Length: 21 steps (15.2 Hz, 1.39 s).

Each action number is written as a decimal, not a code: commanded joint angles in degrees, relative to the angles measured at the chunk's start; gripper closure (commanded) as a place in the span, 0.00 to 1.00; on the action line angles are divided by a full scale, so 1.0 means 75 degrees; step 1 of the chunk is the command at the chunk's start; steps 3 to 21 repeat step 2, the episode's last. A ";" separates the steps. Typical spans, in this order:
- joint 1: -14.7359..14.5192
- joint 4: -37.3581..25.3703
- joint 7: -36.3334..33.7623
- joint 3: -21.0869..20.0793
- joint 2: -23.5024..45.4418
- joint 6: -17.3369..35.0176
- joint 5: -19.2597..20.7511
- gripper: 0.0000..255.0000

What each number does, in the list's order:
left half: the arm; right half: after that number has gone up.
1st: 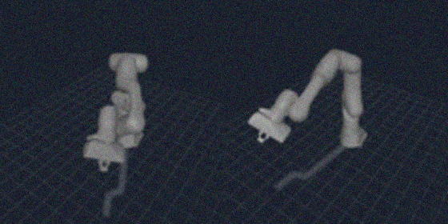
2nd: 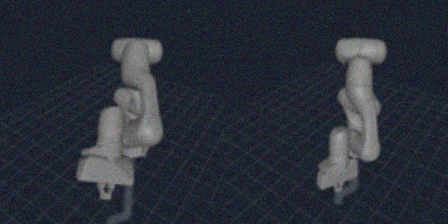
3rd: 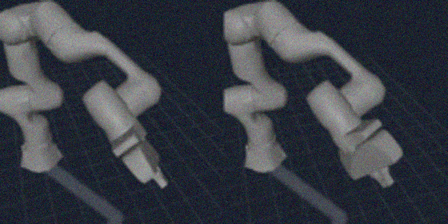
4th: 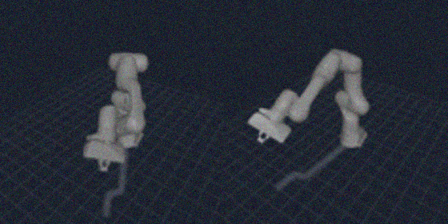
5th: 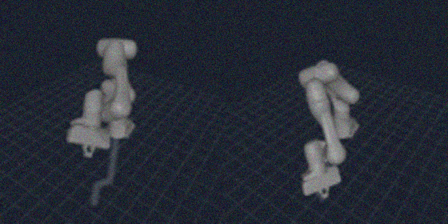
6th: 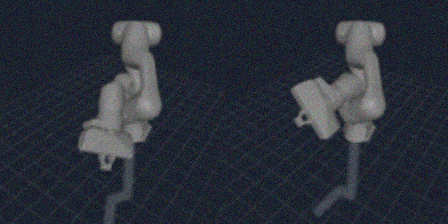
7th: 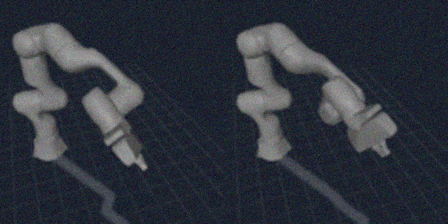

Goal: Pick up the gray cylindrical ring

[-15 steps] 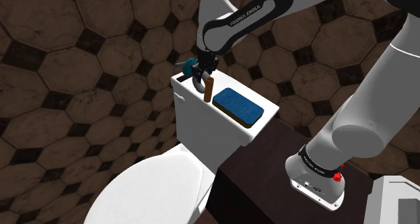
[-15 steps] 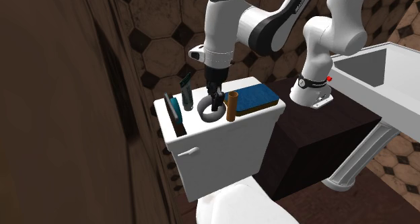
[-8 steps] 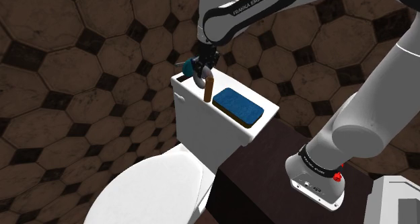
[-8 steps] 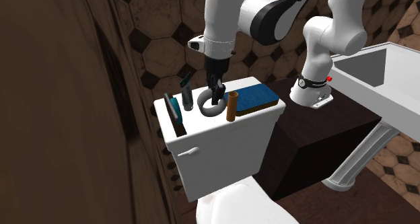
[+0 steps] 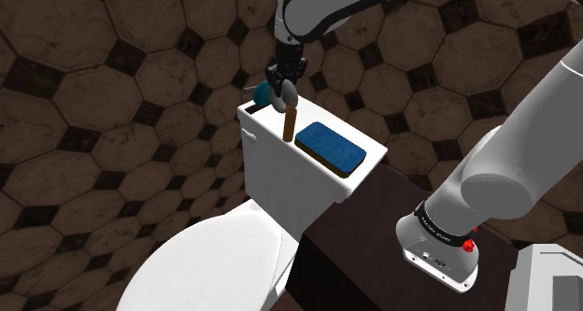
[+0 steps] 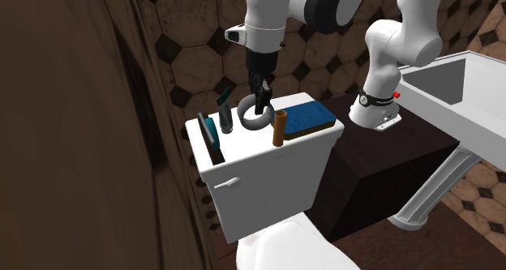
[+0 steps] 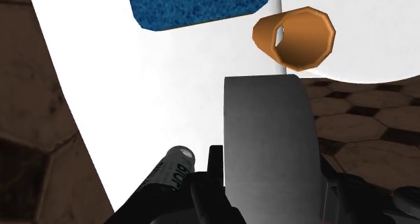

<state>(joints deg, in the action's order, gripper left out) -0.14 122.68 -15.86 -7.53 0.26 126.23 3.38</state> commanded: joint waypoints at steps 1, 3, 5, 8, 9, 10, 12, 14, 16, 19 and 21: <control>0.0001 -0.0079 0.0015 0.0001 -0.0049 -0.0129 -0.0014 1.00; 0.0001 -0.0080 0.0015 0.0001 -0.0048 -0.0129 -0.0013 1.00; 0.0001 -0.0080 0.0015 0.0001 -0.0048 -0.0129 -0.0013 1.00; 0.0001 -0.0080 0.0015 0.0001 -0.0048 -0.0129 -0.0013 1.00; 0.0001 -0.0080 0.0015 0.0001 -0.0048 -0.0129 -0.0013 1.00; 0.0001 -0.0080 0.0015 0.0001 -0.0048 -0.0129 -0.0013 1.00; 0.0001 -0.0080 0.0015 0.0001 -0.0048 -0.0129 -0.0013 1.00; 0.0001 -0.0080 0.0015 0.0001 -0.0048 -0.0129 -0.0013 1.00; 0.0001 -0.0080 0.0015 0.0001 -0.0048 -0.0129 -0.0013 1.00; 0.0001 -0.0080 0.0015 0.0001 -0.0048 -0.0129 -0.0013 1.00; 0.0001 -0.0080 0.0015 0.0001 -0.0048 -0.0129 -0.0013 1.00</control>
